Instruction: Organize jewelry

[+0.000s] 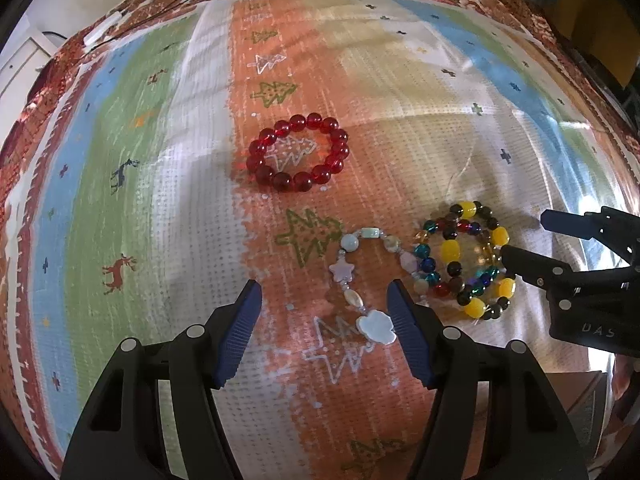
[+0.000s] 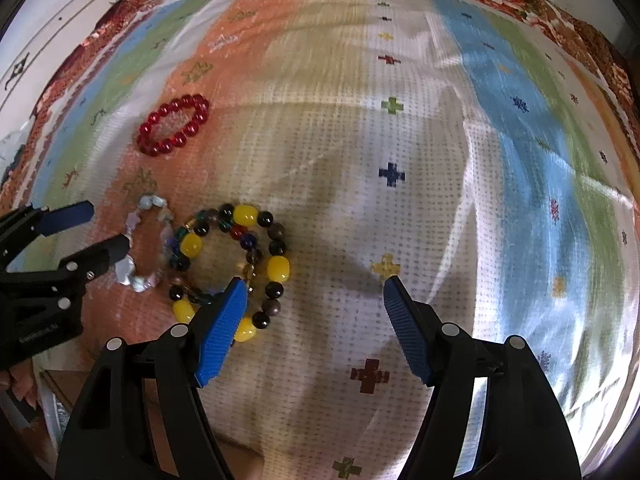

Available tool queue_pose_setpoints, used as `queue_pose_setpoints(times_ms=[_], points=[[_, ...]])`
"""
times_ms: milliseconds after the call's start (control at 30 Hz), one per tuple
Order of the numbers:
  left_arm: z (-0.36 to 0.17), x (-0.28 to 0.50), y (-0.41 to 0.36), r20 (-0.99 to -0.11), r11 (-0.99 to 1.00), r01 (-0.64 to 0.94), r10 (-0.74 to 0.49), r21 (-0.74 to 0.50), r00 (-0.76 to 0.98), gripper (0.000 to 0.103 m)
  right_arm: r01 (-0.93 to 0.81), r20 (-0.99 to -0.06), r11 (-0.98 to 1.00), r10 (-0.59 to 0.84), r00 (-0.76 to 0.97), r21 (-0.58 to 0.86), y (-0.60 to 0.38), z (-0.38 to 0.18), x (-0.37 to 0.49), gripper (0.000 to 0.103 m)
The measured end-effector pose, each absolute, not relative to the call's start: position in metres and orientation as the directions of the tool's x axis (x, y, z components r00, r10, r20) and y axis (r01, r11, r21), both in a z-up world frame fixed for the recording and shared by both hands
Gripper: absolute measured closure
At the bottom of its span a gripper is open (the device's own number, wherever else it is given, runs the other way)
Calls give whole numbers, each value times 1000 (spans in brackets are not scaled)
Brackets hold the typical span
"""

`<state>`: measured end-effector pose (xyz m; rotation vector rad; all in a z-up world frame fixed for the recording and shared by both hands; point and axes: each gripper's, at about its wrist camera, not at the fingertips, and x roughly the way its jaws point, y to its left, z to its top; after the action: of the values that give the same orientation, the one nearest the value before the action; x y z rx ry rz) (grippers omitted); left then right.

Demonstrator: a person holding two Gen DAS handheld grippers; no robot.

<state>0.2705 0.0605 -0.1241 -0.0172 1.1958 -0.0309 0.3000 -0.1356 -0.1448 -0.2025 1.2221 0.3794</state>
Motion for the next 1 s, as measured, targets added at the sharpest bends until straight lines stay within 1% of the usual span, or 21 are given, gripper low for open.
queue_pose_setpoints(times_ms=[167, 367, 467, 567, 600, 633, 667, 700, 733, 767, 800, 900, 1000], points=[[-127, 271, 59, -933, 999, 23, -38, -32, 359, 39, -390, -942, 920, 165, 294, 39, -133, -147, 300, 32], [-136, 272, 56, -938, 999, 32, -13, -2, 347, 39, -403, -942, 915, 151, 301, 18, -129, -150, 300, 32], [-137, 276, 60, -939, 1000, 3, -14, -14, 343, 43, -404, -942, 915, 148, 302, 14, -130, -150, 299, 32], [-139, 277, 59, -937, 1000, 14, 15, 21, 349, 52, -412, -941, 911, 144, 305, 6, -130, -151, 300, 34], [-139, 277, 58, -936, 999, 16, 20, 28, 351, 53, -411, -941, 912, 138, 308, -1, -130, -150, 300, 45], [-140, 277, 59, -936, 999, 16, 24, 31, 351, 56, -409, -940, 912, 122, 317, -19, -131, -150, 301, 63], [-140, 277, 60, -937, 999, 15, 27, 34, 350, 58, -407, -939, 913, 118, 322, -25, -133, -150, 300, 69], [-140, 277, 60, -937, 999, 15, 27, 34, 347, 68, -406, -940, 914, 124, 318, -17, -135, -149, 299, 76], [-139, 277, 61, -940, 999, 18, 22, 30, 341, 84, -404, -940, 915, 130, 315, -9, -136, -148, 300, 82], [-139, 277, 62, -942, 1000, 16, 19, 26, 335, 92, -404, -940, 915, 134, 313, -5, -137, -148, 301, 85], [-139, 277, 63, -943, 1000, 14, 16, 22, 332, 94, -409, -941, 912, 140, 309, 1, -137, -148, 300, 90], [-137, 276, 66, -944, 1000, 15, -4, 1, 330, 94, -409, -938, 912, 158, 309, 19, -139, -145, 299, 92], [-129, 273, 69, -941, 999, 3, -35, -36, 337, 94, -414, -927, 909, 190, 323, 42, -139, -134, 297, 92]])
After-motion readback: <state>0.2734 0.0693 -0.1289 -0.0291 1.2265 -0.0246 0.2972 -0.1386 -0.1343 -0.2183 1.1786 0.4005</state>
